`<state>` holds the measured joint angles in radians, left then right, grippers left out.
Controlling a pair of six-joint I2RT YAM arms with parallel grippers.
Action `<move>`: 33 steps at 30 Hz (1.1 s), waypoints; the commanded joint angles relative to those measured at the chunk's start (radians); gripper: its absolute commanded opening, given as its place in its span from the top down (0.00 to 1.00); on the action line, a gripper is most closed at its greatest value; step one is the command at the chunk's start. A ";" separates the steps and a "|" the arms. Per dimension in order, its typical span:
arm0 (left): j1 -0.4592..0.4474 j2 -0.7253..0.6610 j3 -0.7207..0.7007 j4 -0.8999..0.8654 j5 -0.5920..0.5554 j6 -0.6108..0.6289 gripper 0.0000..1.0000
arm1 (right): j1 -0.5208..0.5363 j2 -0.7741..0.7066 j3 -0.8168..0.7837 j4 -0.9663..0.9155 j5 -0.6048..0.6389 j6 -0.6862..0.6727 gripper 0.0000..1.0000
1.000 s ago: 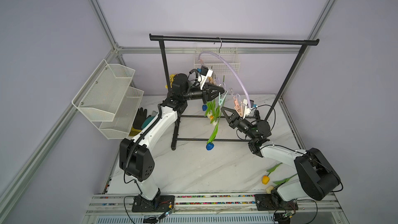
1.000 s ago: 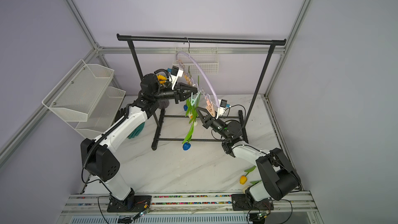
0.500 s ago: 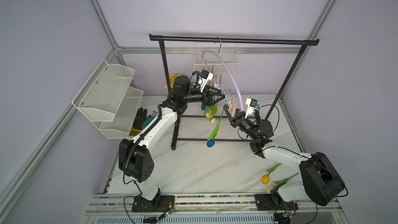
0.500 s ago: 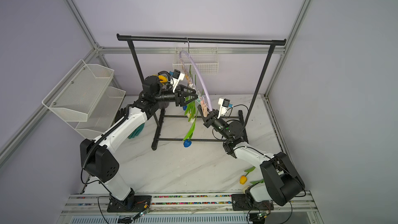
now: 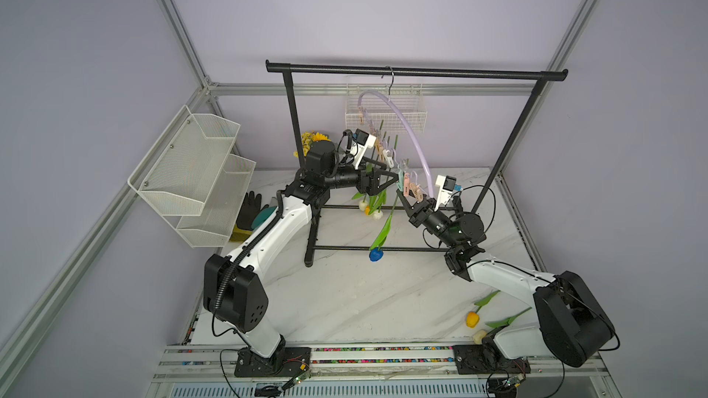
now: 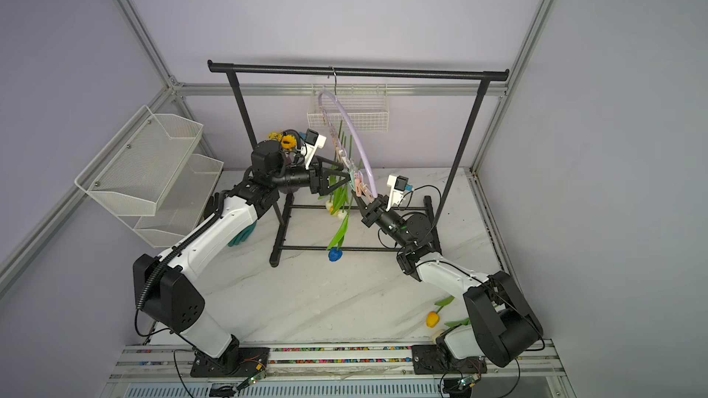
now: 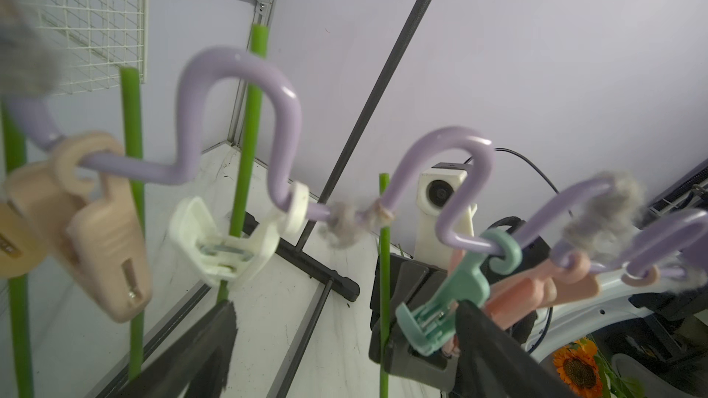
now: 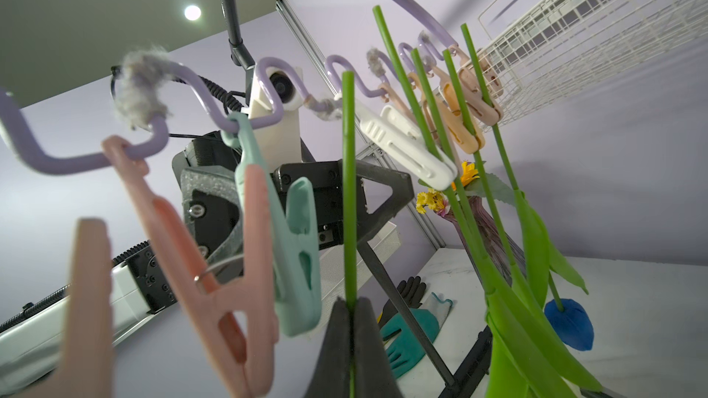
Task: Dry the flowers on a clothes hanger
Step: Open the clamp at the hanger.
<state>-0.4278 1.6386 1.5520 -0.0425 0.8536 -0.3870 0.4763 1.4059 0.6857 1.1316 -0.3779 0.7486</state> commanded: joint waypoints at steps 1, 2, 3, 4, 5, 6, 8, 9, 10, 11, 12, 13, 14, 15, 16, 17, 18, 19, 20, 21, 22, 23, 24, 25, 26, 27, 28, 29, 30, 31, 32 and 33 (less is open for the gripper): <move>-0.005 -0.060 -0.005 0.013 -0.033 -0.021 0.10 | 0.007 -0.024 -0.008 -0.015 0.010 -0.022 1.00; -0.006 -0.063 -0.007 0.013 -0.031 -0.021 0.10 | 0.008 -0.024 -0.008 -0.016 0.011 -0.023 1.00; -0.006 -0.068 -0.010 0.013 -0.030 -0.021 0.09 | 0.008 -0.025 -0.009 -0.018 0.014 -0.025 1.00; -0.006 -0.072 -0.015 0.013 -0.031 -0.020 0.09 | 0.006 -0.023 -0.009 -0.018 0.014 -0.026 1.00; -0.008 -0.075 -0.018 0.015 -0.031 -0.020 0.09 | 0.007 -0.022 -0.008 -0.019 0.013 -0.025 1.00; -0.009 -0.079 -0.022 0.024 -0.029 -0.021 0.09 | 0.008 -0.022 -0.008 -0.020 0.013 -0.026 1.00; -0.018 -0.083 -0.027 0.040 -0.024 -0.019 0.08 | 0.007 -0.022 -0.008 -0.021 0.013 -0.027 1.00; -0.025 -0.083 -0.026 0.040 -0.029 -0.015 0.08 | 0.007 -0.022 -0.006 -0.023 0.013 -0.027 1.00; -0.032 -0.081 -0.023 0.036 -0.035 -0.011 0.08 | 0.007 -0.023 -0.006 -0.025 0.014 -0.027 1.00; -0.036 -0.081 -0.017 0.032 -0.043 -0.009 0.08 | 0.007 -0.023 -0.006 -0.026 0.014 -0.027 1.00; -0.039 -0.076 -0.011 0.028 -0.052 -0.010 0.11 | 0.007 -0.023 -0.007 -0.026 0.014 -0.027 1.00; -0.043 -0.071 -0.003 0.024 -0.063 -0.013 0.15 | 0.008 -0.024 -0.006 -0.026 0.013 -0.027 1.00; -0.044 -0.068 0.004 0.021 -0.071 -0.016 0.18 | 0.007 -0.024 -0.005 -0.027 0.013 -0.026 1.00; -0.047 -0.065 0.010 0.019 -0.080 -0.019 0.22 | 0.007 -0.024 -0.006 -0.027 0.013 -0.026 1.00; -0.049 -0.062 0.015 0.014 -0.091 -0.021 0.25 | 0.007 -0.025 -0.005 -0.030 0.014 -0.027 1.00; -0.051 -0.062 0.018 0.013 -0.099 -0.021 0.28 | 0.007 -0.027 -0.005 -0.030 0.012 -0.026 1.00; -0.053 -0.062 0.021 0.009 -0.109 -0.021 0.30 | 0.007 -0.025 -0.006 -0.030 0.013 -0.027 1.00; -0.055 -0.062 0.022 0.001 -0.118 -0.016 0.32 | 0.007 -0.026 -0.006 -0.031 0.013 -0.028 1.00; -0.056 -0.064 0.025 -0.007 -0.127 -0.011 0.32 | 0.006 -0.026 -0.006 -0.031 0.014 -0.028 1.00; -0.057 -0.066 0.027 -0.020 -0.140 -0.002 0.32 | 0.007 -0.025 -0.005 -0.031 0.013 -0.029 1.00; -0.057 -0.069 0.028 -0.030 -0.149 0.007 0.32 | 0.007 -0.026 -0.005 -0.032 0.013 -0.029 1.00; -0.057 -0.072 0.029 -0.036 -0.157 0.011 0.32 | 0.008 -0.027 -0.006 -0.033 0.013 -0.030 1.00; -0.057 -0.073 0.029 -0.040 -0.160 0.014 0.33 | 0.007 -0.027 -0.005 -0.033 0.014 -0.030 1.00; -0.057 -0.073 0.032 -0.043 -0.161 0.013 0.35 | 0.008 -0.027 -0.005 -0.033 0.013 -0.031 1.00; -0.056 -0.074 0.035 -0.046 -0.159 0.015 0.37 | 0.007 -0.026 -0.005 -0.032 0.013 -0.032 1.00; -0.058 -0.073 0.039 -0.049 -0.160 0.017 0.38 | 0.008 -0.026 -0.006 -0.032 0.013 -0.031 1.00; -0.057 -0.074 0.042 -0.052 -0.161 0.021 0.39 | 0.008 -0.027 -0.007 -0.032 0.013 -0.031 1.00; -0.058 -0.074 0.046 -0.057 -0.161 0.024 0.41 | 0.007 -0.028 -0.008 -0.032 0.013 -0.031 1.00; -0.057 -0.074 0.049 -0.059 -0.161 0.026 0.43 | 0.007 -0.029 -0.008 -0.032 0.013 -0.033 1.00; -0.057 -0.074 0.049 -0.059 -0.158 0.026 0.46 | 0.008 -0.028 -0.007 -0.032 0.013 -0.034 1.00; -0.058 -0.074 0.050 -0.059 -0.153 0.027 0.48 | 0.008 -0.029 -0.008 -0.033 0.013 -0.035 1.00; -0.057 -0.074 0.051 -0.059 -0.151 0.027 0.51 | 0.007 -0.029 -0.007 -0.034 0.011 -0.034 1.00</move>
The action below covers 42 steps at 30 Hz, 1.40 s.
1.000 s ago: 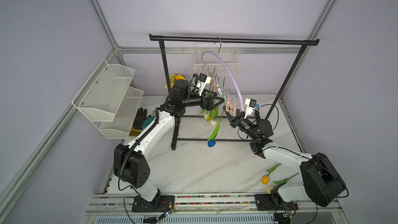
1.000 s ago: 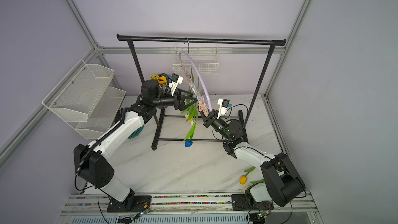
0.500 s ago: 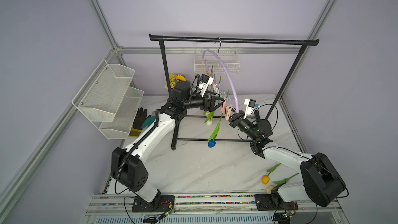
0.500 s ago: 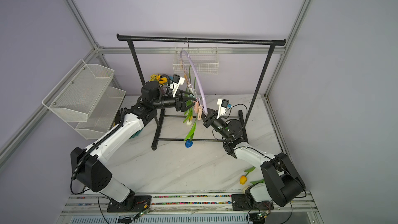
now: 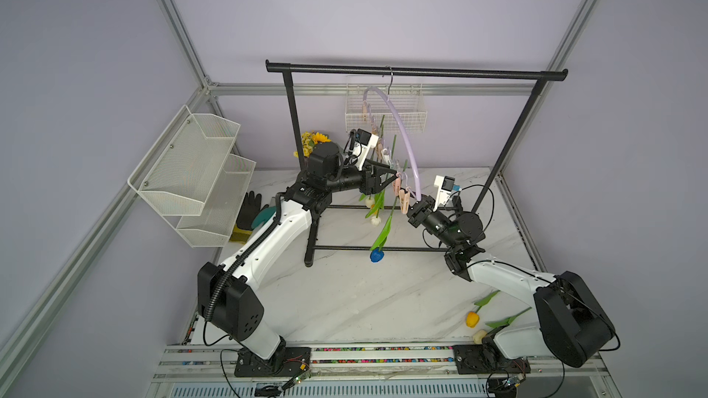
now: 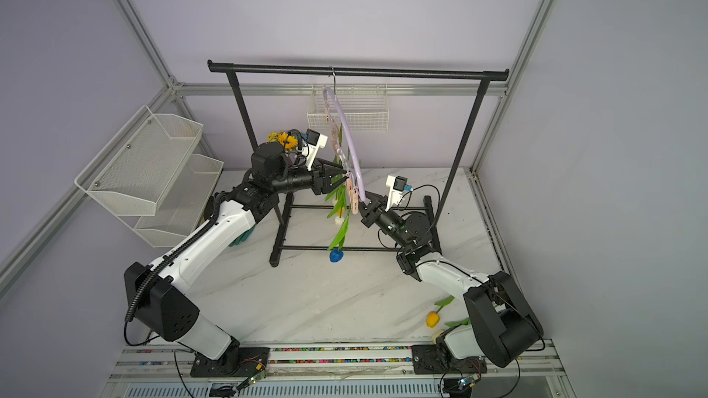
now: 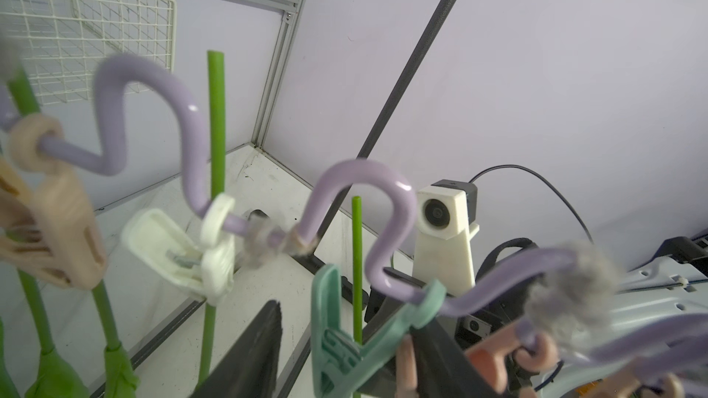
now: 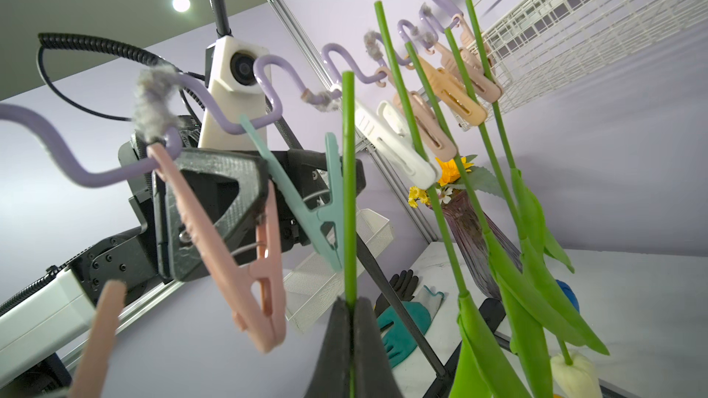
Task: Dry the flowers on a clothes hanger
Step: Open the clamp at the hanger.
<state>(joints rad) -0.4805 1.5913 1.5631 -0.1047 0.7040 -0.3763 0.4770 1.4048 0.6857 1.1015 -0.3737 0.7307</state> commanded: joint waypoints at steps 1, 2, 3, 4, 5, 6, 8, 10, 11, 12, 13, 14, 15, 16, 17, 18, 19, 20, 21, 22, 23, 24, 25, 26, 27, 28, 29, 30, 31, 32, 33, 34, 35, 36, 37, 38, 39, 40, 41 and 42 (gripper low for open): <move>-0.006 -0.025 0.041 0.003 0.002 0.017 0.52 | 0.007 -0.027 -0.008 -0.003 0.006 -0.017 1.00; -0.005 -0.025 0.043 0.004 0.005 0.019 0.53 | 0.006 -0.027 -0.008 -0.004 0.006 -0.016 1.00; -0.006 -0.024 0.046 0.006 0.011 0.018 0.53 | 0.006 -0.027 -0.007 -0.003 0.003 -0.016 1.00; -0.006 -0.022 0.049 0.007 0.017 0.019 0.52 | 0.007 -0.027 -0.006 -0.004 0.001 -0.016 1.00; -0.005 -0.021 0.053 0.008 0.020 0.017 0.53 | 0.006 -0.027 -0.006 -0.003 -0.001 -0.016 1.00; -0.005 -0.020 0.056 0.008 0.024 0.017 0.52 | 0.007 -0.027 -0.006 -0.003 -0.002 -0.016 1.00; -0.006 -0.016 0.063 0.006 0.029 0.020 0.45 | 0.007 -0.027 -0.003 -0.005 -0.004 -0.016 1.00; -0.006 -0.014 0.068 -0.001 0.034 0.028 0.36 | 0.006 -0.025 -0.003 -0.004 -0.006 -0.014 1.00; -0.006 -0.013 0.071 -0.004 0.034 0.035 0.35 | 0.006 -0.025 -0.003 -0.004 -0.007 -0.015 1.00; -0.006 -0.012 0.073 -0.010 0.035 0.039 0.35 | 0.007 -0.025 -0.003 -0.003 -0.008 -0.015 1.00; -0.006 -0.010 0.076 -0.012 0.036 0.043 0.37 | 0.006 -0.024 -0.003 -0.002 -0.010 -0.014 1.00; -0.006 -0.007 0.081 -0.015 0.037 0.043 0.40 | 0.007 -0.024 -0.003 -0.003 -0.010 -0.015 1.00; -0.006 -0.003 0.086 -0.019 0.040 0.043 0.42 | 0.007 -0.024 -0.003 -0.003 -0.010 -0.014 1.00; -0.005 0.001 0.091 -0.023 0.044 0.042 0.44 | 0.007 -0.023 -0.002 -0.003 -0.010 -0.014 1.00; -0.006 0.003 0.093 -0.029 0.044 0.044 0.44 | 0.007 -0.022 0.000 -0.004 -0.010 -0.014 1.00; -0.006 0.007 0.095 -0.034 0.044 0.046 0.44 | 0.007 -0.023 0.000 -0.003 -0.010 -0.013 1.00; -0.005 0.009 0.096 -0.042 0.040 0.051 0.46 | 0.006 -0.021 0.000 -0.003 -0.011 -0.013 1.00; -0.006 0.010 0.097 -0.048 0.039 0.054 0.48 | 0.007 -0.022 0.000 -0.003 -0.011 -0.013 1.00; -0.006 0.009 0.095 -0.048 0.041 0.054 0.48 | 0.007 -0.021 0.000 -0.003 -0.011 -0.013 1.00; -0.006 0.011 0.092 -0.048 0.043 0.054 0.48 | 0.007 -0.021 0.000 -0.005 -0.011 -0.013 1.00; -0.005 0.010 0.091 -0.051 0.044 0.051 0.48 | 0.006 -0.021 0.001 -0.003 -0.011 -0.013 1.00; -0.006 0.011 0.091 -0.054 0.045 0.052 0.46 | 0.006 -0.021 0.000 -0.003 -0.011 -0.013 1.00; -0.006 0.012 0.090 -0.060 0.041 0.051 0.41 | 0.007 -0.023 0.000 -0.003 -0.011 -0.013 1.00; -0.005 0.011 0.090 -0.066 0.034 0.053 0.36 | 0.006 -0.023 -0.001 -0.004 -0.010 -0.015 1.00; -0.006 0.012 0.089 -0.070 0.029 0.054 0.35 | 0.007 -0.024 -0.002 -0.004 -0.011 -0.015 1.00; -0.007 0.011 0.087 -0.073 0.024 0.054 0.35 | 0.006 -0.025 -0.002 -0.003 -0.010 -0.014 1.00; -0.006 0.010 0.087 -0.079 0.020 0.053 0.35 | 0.007 -0.024 -0.003 -0.003 -0.008 -0.015 1.00; -0.006 0.009 0.085 -0.079 0.017 0.054 0.35 | 0.006 -0.027 -0.003 -0.003 -0.008 -0.016 1.00; -0.006 0.008 0.081 -0.079 0.015 0.054 0.36 | 0.007 -0.028 -0.003 -0.003 -0.006 -0.018 1.00; -0.006 0.007 0.078 -0.078 0.015 0.054 0.38 | 0.008 -0.027 -0.003 -0.003 -0.007 -0.017 1.00; -0.006 0.008 0.077 -0.078 0.016 0.054 0.41 | 0.006 -0.027 -0.006 -0.004 -0.006 -0.019 1.00; -0.006 0.007 0.077 -0.080 0.016 0.053 0.43 | 0.006 -0.027 -0.006 -0.004 -0.005 -0.019 1.00; -0.005 0.009 0.077 -0.082 0.017 0.052 0.45 | 0.006 -0.028 -0.007 -0.003 -0.004 -0.022 1.00; -0.005 0.009 0.078 -0.084 0.018 0.052 0.48 | 0.006 -0.027 -0.009 -0.004 -0.004 -0.021 1.00; -0.006 0.009 0.078 -0.084 0.017 0.051 0.51 | 0.007 -0.027 -0.009 -0.004 -0.004 -0.022 1.00; -0.005 0.007 0.077 -0.083 0.018 0.049 0.54 | 0.007 -0.027 -0.009 -0.003 -0.004 -0.022 1.00; -0.005 0.006 0.078 -0.080 0.021 0.047 0.56 | 0.006 -0.028 -0.010 -0.003 -0.004 -0.023 1.00; -0.006 0.005 0.078 -0.077 0.026 0.044 0.58 | 0.006 -0.027 -0.011 -0.003 -0.004 -0.022 1.00; -0.006 0.006 0.078 -0.074 0.026 0.043 0.60 | 0.006 -0.027 -0.010 -0.003 -0.004 -0.023 1.00; -0.005 0.005 0.078 -0.072 0.028 0.038 0.62 | 0.007 -0.027 -0.011 -0.004 -0.004 -0.023 1.00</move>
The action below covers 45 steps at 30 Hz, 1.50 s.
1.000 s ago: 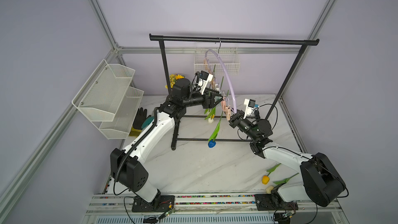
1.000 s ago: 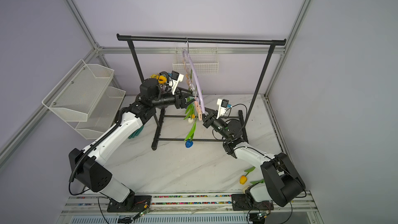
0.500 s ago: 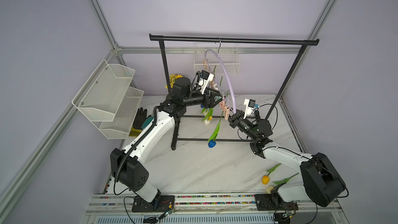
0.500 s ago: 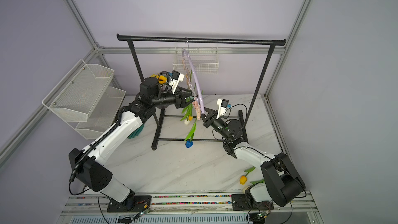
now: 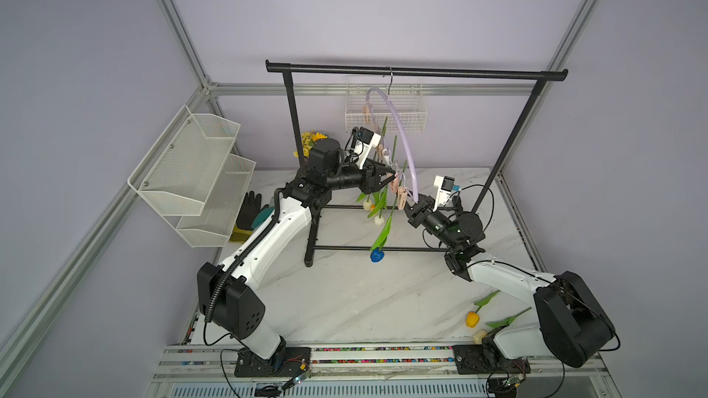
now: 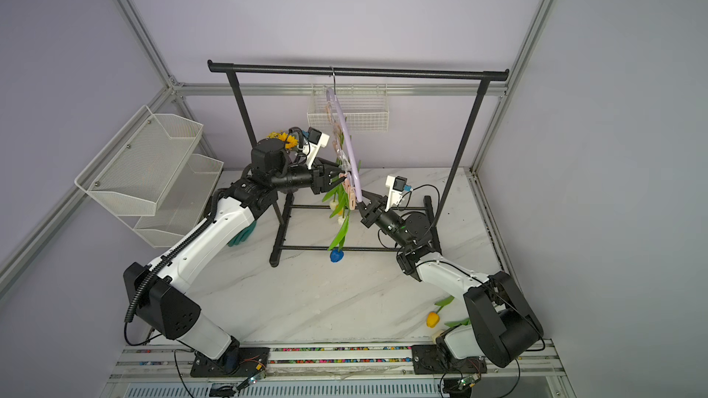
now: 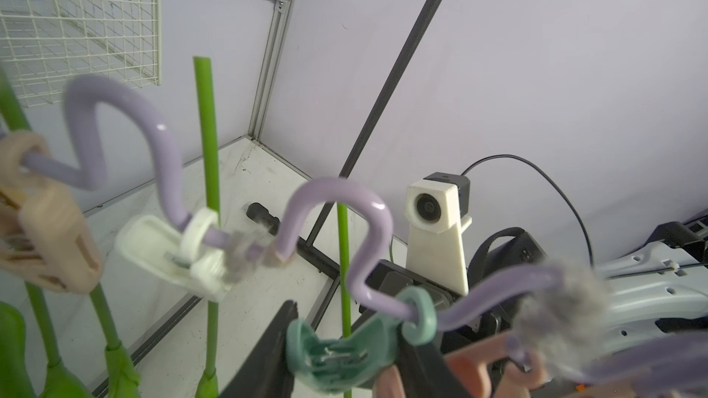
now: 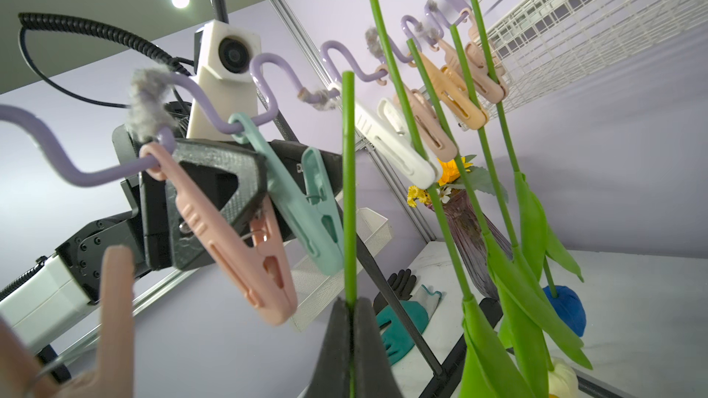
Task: Dry the flowers on a clothes hanger
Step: Open the clamp at the hanger.
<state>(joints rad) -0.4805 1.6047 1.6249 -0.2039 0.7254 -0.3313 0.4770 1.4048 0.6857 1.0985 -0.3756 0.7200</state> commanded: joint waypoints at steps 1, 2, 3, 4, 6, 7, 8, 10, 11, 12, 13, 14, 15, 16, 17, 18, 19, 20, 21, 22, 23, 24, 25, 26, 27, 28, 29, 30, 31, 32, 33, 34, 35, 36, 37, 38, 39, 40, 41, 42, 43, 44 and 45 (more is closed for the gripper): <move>-0.005 -0.008 0.016 0.030 0.007 -0.008 0.63 | 0.006 -0.028 -0.012 -0.001 -0.002 -0.012 1.00; -0.006 -0.008 0.016 0.032 0.006 -0.010 0.64 | 0.007 -0.027 -0.010 -0.001 -0.002 -0.011 1.00; -0.005 -0.008 0.018 0.037 0.007 -0.015 0.65 | 0.007 -0.027 -0.010 0.000 -0.002 -0.010 1.00; -0.006 -0.007 0.018 0.042 0.007 -0.020 0.67 | 0.006 -0.027 -0.010 0.001 -0.002 -0.010 1.00; -0.006 -0.004 0.019 0.061 0.011 -0.035 0.69 | 0.006 -0.027 -0.009 0.001 0.001 -0.006 1.00; -0.006 -0.002 0.018 0.074 0.013 -0.045 0.69 | 0.006 -0.028 -0.008 0.001 0.000 -0.001 1.00; -0.006 -0.001 0.019 0.083 0.014 -0.055 0.70 | 0.006 -0.027 -0.005 0.001 -0.001 0.003 1.00; -0.005 0.004 0.018 0.112 0.014 -0.081 0.72 | 0.007 -0.025 -0.001 0.018 -0.009 0.019 1.00; -0.006 0.007 0.018 0.128 0.014 -0.095 0.73 | 0.006 -0.019 -0.001 0.032 -0.012 0.026 1.00; -0.006 0.009 0.018 0.147 0.014 -0.114 0.74 | 0.006 -0.010 -0.003 0.050 -0.015 0.036 1.00; -0.007 0.011 0.016 0.164 0.011 -0.133 0.76 | 0.006 -0.003 -0.003 0.067 -0.018 0.047 1.00; -0.006 0.014 0.016 0.177 0.007 -0.145 0.77 | 0.007 0.003 -0.003 0.080 -0.022 0.054 1.00; -0.005 0.018 0.015 0.191 0.004 -0.162 0.78 | 0.007 0.009 -0.003 0.094 -0.026 0.060 1.00; -0.006 0.021 0.015 0.205 -0.003 -0.178 0.79 | 0.007 0.012 -0.004 0.109 -0.030 0.066 1.00; -0.006 0.025 0.013 0.214 -0.009 -0.192 0.80 | 0.007 0.013 -0.005 0.121 -0.031 0.068 1.00; -0.005 0.029 0.012 0.226 -0.015 -0.210 0.82 | 0.008 0.013 -0.010 0.133 -0.028 0.069 1.00; -0.006 0.033 0.008 0.244 -0.019 -0.233 0.82 | 0.006 0.012 -0.014 0.140 -0.024 0.069 1.00; -0.006 0.034 0.002 0.262 -0.018 -0.251 0.82 | 0.007 0.009 -0.016 0.142 -0.020 0.069 1.00; -0.006 0.037 -0.005 0.285 -0.016 -0.270 0.82 | 0.007 0.004 -0.019 0.142 -0.016 0.067 1.00; -0.005 0.038 -0.011 0.303 -0.014 -0.284 0.82 | 0.007 0.001 -0.023 0.143 -0.011 0.064 1.00; -0.005 0.041 -0.015 0.314 -0.014 -0.290 0.82 | 0.007 -0.003 -0.027 0.145 -0.010 0.062 1.00; -0.006 0.041 -0.014 0.320 -0.014 -0.297 0.82 | 0.007 -0.005 -0.030 0.149 -0.005 0.059 1.00; -0.006 0.044 -0.016 0.328 -0.014 -0.302 0.82 | 0.006 -0.006 -0.036 0.154 0.003 0.056 1.00; -0.006 0.046 -0.014 0.334 -0.010 -0.307 0.82 | 0.006 -0.009 -0.041 0.156 0.011 0.054 1.00; -0.005 0.046 -0.015 0.339 -0.007 -0.311 0.82 | 0.008 -0.011 -0.047 0.158 0.021 0.052 1.00; -0.006 0.047 -0.015 0.345 -0.004 -0.316 0.83 | 0.006 -0.016 -0.053 0.159 0.033 0.048 1.00; -0.006 0.048 -0.014 0.345 -0.004 -0.317 0.82 | 0.006 -0.022 -0.058 0.158 0.043 0.043 1.00; -0.005 0.047 -0.013 0.344 -0.006 -0.316 0.83 | 0.006 -0.026 -0.063 0.157 0.053 0.039 1.00; -0.005 0.049 -0.012 0.341 -0.005 -0.314 0.82 | 0.007 -0.029 -0.068 0.155 0.062 0.035 1.00; -0.006 0.050 -0.010 0.339 -0.007 -0.311 0.82 | 0.006 -0.027 -0.072 0.153 0.071 0.030 1.00; -0.006 0.049 -0.010 0.337 -0.006 -0.311 0.83 | 0.007 -0.028 -0.078 0.153 0.080 0.025 1.00; -0.006 0.050 -0.010 0.337 -0.007 -0.310 0.83 | 0.007 -0.027 -0.084 0.156 0.085 0.022 1.00; -0.006 0.050 -0.010 0.337 -0.005 -0.310 0.82 | 0.006 -0.057 -0.086 0.155 0.086 0.020 1.00; -0.007 0.052 -0.010 0.337 -0.004 -0.309 0.83 | 0.007 -0.059 -0.085 0.153 0.084 0.017 1.00; -0.006 0.052 -0.008 0.333 -0.002 -0.307 0.83 | 0.006 -0.062 -0.083 0.146 0.080 0.015 1.00; -0.006 0.052 -0.007 0.329 0.001 -0.302 0.83 | 0.006 -0.063 -0.079 0.138 0.073 0.015 1.00; -0.005 0.052 -0.007 0.325 0.002 -0.297 0.83 | 0.006 -0.060 -0.074 0.133 0.065 0.015 1.00; -0.005 0.051 -0.008 0.319 0.003 -0.290 0.83 | 0.007 -0.057 -0.068 0.126 0.053 0.016 1.00; -0.005 0.050 -0.006 0.313 0.002 -0.283 0.83 | 0.006 -0.052 -0.060 0.124 0.039 0.019 1.00; -0.006 0.049 -0.005 0.308 0.003 -0.277 0.83 | 0.007 -0.049 -0.054 0.122 0.026 0.022 1.00; -0.006 0.047 -0.005 0.300 0.001 -0.270 0.83 | 0.006 -0.045 -0.049 0.118 0.009 0.024 1.00; -0.004 0.047 -0.005 0.295 0.001 -0.264 0.83 | 0.007 -0.041 -0.041 0.115 -0.008 0.025 1.00; -0.004 0.048 -0.005 0.290 0.001 -0.259 0.83 | 0.007 -0.039 -0.035 0.107 -0.025 0.025 1.00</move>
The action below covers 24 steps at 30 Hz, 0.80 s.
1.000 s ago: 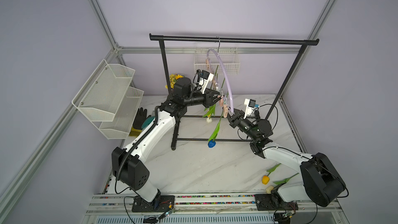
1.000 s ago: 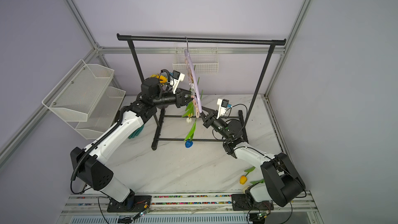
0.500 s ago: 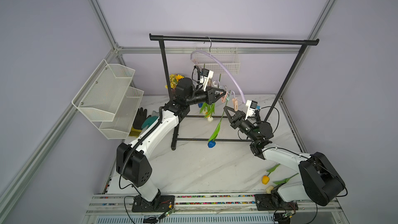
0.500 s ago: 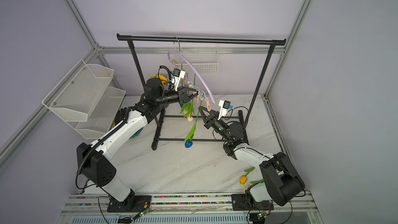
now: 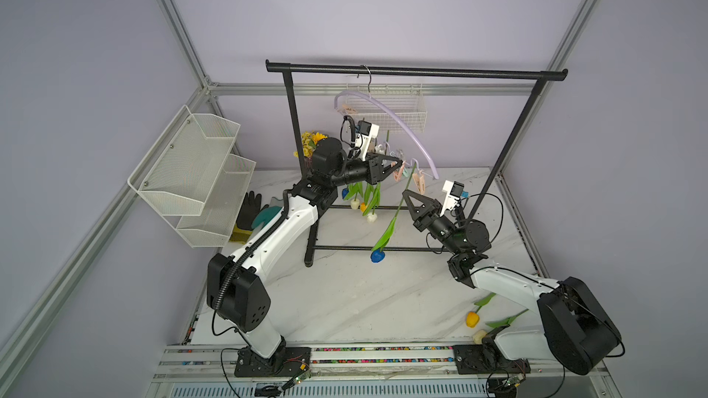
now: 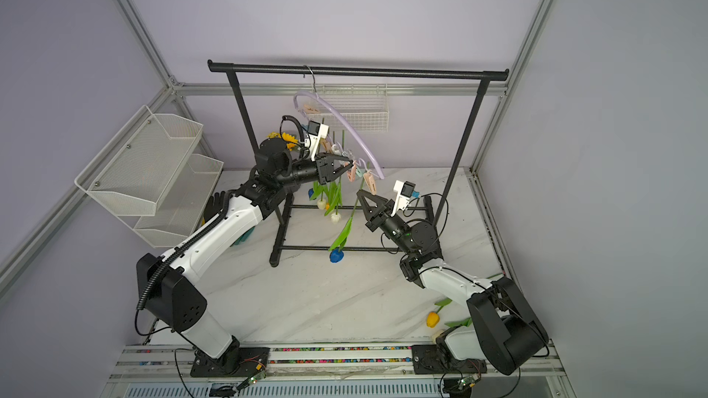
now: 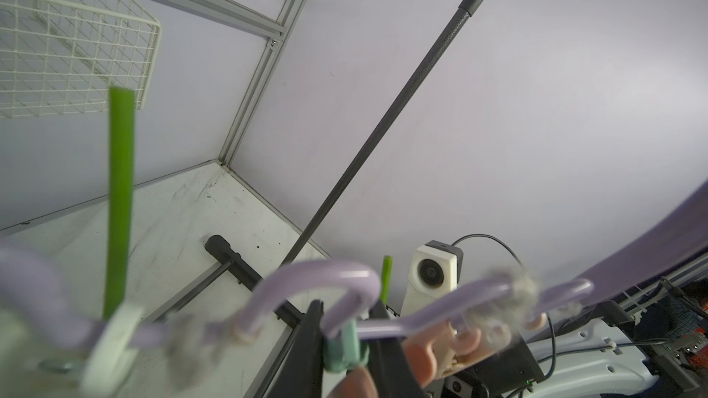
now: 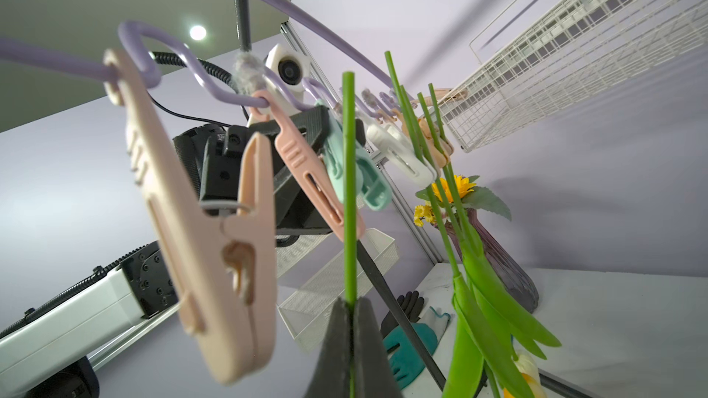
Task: Dry the flowers on a clothes hanger
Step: Clamp the flower onto the hanger.
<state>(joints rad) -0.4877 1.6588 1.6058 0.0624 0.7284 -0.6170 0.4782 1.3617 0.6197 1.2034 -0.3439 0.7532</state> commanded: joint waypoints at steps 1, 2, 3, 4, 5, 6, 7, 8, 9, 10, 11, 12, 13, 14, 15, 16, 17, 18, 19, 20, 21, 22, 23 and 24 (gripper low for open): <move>0.004 -0.005 0.014 0.020 -0.001 0.029 0.83 | 0.005 0.005 0.042 -0.011 -0.079 -0.008 1.00; 0.005 -0.005 0.014 0.018 0.002 0.032 0.83 | 0.005 0.005 0.054 -0.032 -0.105 -0.012 1.00; 0.008 -0.005 0.013 0.016 0.007 0.035 0.83 | 0.006 0.005 0.064 -0.052 -0.118 -0.015 1.00; 0.008 -0.006 0.011 0.015 0.012 0.039 0.83 | 0.005 0.005 0.071 -0.069 -0.122 -0.015 1.00; 0.009 -0.008 0.010 0.016 0.015 0.043 0.83 | 0.005 0.005 0.071 -0.070 -0.124 -0.014 1.00; 0.010 -0.009 0.008 0.016 0.016 0.046 0.84 | 0.005 0.005 0.071 -0.070 -0.122 -0.015 1.00; 0.011 -0.011 0.006 0.016 0.018 0.049 0.84 | 0.005 0.005 0.071 -0.070 -0.119 -0.014 1.00; 0.012 -0.013 0.004 0.016 0.019 0.049 0.84 | 0.006 0.005 0.069 -0.071 -0.114 -0.014 1.00; 0.014 -0.015 0.002 0.015 0.022 0.049 0.84 | 0.006 0.005 0.065 -0.071 -0.106 -0.015 1.00; 0.017 -0.017 0.000 0.018 0.023 0.049 0.84 | 0.005 0.005 0.060 -0.071 -0.090 -0.018 1.00; 0.018 -0.020 -0.001 0.020 0.024 0.049 0.84 | 0.005 -0.001 0.052 -0.072 -0.069 -0.021 1.00; 0.020 -0.021 -0.001 0.021 0.026 0.048 0.84 | 0.006 -0.006 0.047 -0.075 -0.050 -0.027 1.00; 0.020 -0.021 -0.001 0.021 0.027 0.048 0.84 | 0.006 -0.014 0.040 -0.079 -0.031 -0.035 1.00; 0.021 -0.023 0.001 0.022 0.031 0.048 0.84 | 0.005 -0.022 0.033 -0.089 -0.011 -0.043 1.00; 0.021 -0.023 0.000 0.021 0.032 0.048 0.84 | 0.005 -0.029 0.028 -0.100 0.005 -0.050 1.00; 0.021 -0.024 -0.001 0.021 0.033 0.048 0.84 | 0.005 -0.039 0.024 -0.117 0.020 -0.060 1.00; 0.022 -0.026 -0.001 0.022 0.035 0.049 0.84 | 0.005 -0.048 0.020 -0.134 0.038 -0.068 1.00; 0.022 -0.025 -0.002 0.021 0.034 0.049 0.85 | 0.005 -0.057 0.017 -0.149 0.062 -0.069 1.00; 0.022 -0.024 -0.003 0.021 0.034 0.048 0.84 | 0.006 -0.068 0.009 -0.161 0.090 -0.069 1.00; 0.022 -0.024 -0.003 0.022 0.035 0.049 0.85 | 0.005 -0.075 0.004 -0.163 0.101 -0.070 1.00; 0.023 -0.021 -0.003 0.023 0.036 0.048 0.85 | 0.005 -0.080 0.002 -0.163 0.103 -0.074 1.00; 0.023 -0.021 -0.003 0.023 0.038 0.048 0.85 | 0.005 -0.081 0.002 -0.165 0.099 -0.079 1.00; 0.023 -0.020 -0.003 0.022 0.039 0.048 0.85 | 0.005 -0.082 0.004 -0.169 0.097 -0.081 1.00; 0.023 -0.021 -0.004 0.024 0.039 0.048 0.85 | 0.005 -0.079 0.006 -0.172 0.094 -0.081 1.00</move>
<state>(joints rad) -0.4717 1.6588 1.6058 0.0536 0.7555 -0.5827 0.4782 1.2972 0.6285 1.0580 -0.2810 0.6941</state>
